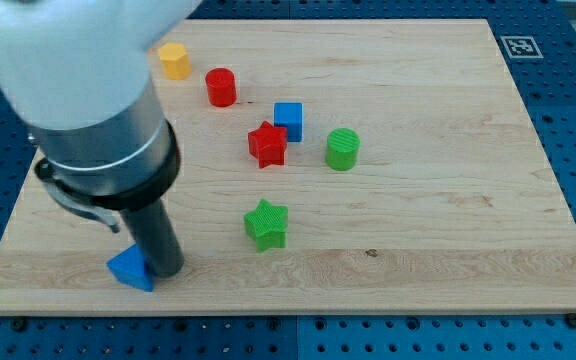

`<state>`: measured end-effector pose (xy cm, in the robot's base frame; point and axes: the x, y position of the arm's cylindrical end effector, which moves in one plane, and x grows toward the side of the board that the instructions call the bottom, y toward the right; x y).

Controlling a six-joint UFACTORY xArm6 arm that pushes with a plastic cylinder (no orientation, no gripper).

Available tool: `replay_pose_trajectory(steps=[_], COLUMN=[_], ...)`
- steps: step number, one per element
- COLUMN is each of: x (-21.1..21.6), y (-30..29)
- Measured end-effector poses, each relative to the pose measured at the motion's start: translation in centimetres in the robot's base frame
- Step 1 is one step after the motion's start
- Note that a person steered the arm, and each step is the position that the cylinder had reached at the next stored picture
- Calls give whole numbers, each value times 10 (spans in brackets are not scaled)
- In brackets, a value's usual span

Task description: Push the green star towards blue triangle

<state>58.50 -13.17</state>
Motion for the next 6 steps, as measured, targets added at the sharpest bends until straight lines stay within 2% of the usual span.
replay_pose_trajectory(steps=[2,4,6], x=[0,-8,-76], y=[-50,-57,-11])
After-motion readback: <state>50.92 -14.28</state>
